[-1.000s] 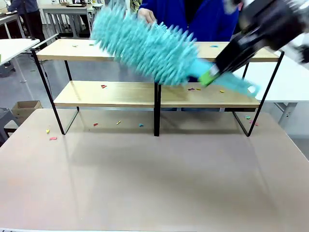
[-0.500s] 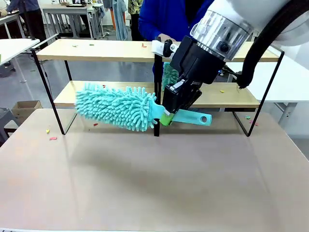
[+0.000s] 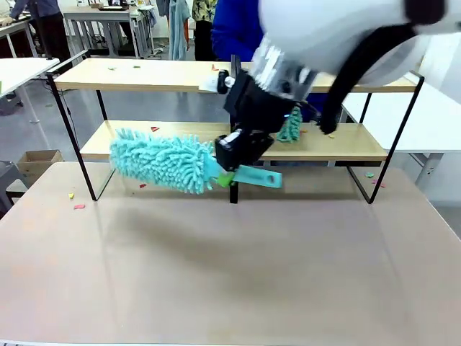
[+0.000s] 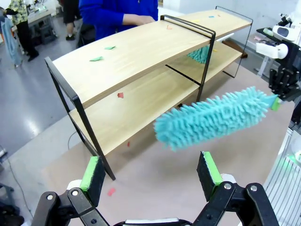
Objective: Clean the shelves.
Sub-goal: Clean a randomly selected level of the Shelf with the Duster.
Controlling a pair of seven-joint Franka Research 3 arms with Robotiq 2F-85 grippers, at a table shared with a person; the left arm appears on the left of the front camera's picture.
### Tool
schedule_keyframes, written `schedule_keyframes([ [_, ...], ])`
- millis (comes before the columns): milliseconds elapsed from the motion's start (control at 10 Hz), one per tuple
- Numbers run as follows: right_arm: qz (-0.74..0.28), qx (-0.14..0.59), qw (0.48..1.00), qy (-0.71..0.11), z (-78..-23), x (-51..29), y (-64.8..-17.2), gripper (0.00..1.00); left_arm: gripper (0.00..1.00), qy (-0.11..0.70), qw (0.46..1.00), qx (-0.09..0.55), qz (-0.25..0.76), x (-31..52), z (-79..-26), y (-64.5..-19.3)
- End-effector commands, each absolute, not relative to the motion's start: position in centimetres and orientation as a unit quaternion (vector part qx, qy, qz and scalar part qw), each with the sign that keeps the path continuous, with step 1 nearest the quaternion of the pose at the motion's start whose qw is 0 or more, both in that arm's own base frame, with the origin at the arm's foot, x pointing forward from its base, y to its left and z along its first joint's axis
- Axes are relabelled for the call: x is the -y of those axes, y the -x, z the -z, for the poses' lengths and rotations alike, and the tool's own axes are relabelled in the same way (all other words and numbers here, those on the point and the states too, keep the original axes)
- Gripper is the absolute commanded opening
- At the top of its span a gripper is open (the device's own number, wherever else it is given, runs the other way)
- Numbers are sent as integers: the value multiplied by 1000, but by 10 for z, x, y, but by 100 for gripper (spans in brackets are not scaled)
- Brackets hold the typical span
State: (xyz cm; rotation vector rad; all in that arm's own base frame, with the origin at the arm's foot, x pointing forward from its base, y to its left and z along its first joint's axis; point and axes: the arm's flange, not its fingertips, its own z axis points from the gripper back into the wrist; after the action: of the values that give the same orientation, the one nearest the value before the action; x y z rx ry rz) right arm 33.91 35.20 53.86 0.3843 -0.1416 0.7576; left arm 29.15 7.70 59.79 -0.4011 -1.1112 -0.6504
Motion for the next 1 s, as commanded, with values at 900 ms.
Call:
schedule_keyframes([
  [900,-140,166,970,-109,-520,-390,-370,12,100,189,777,517,305,-78,-597,-292],
])
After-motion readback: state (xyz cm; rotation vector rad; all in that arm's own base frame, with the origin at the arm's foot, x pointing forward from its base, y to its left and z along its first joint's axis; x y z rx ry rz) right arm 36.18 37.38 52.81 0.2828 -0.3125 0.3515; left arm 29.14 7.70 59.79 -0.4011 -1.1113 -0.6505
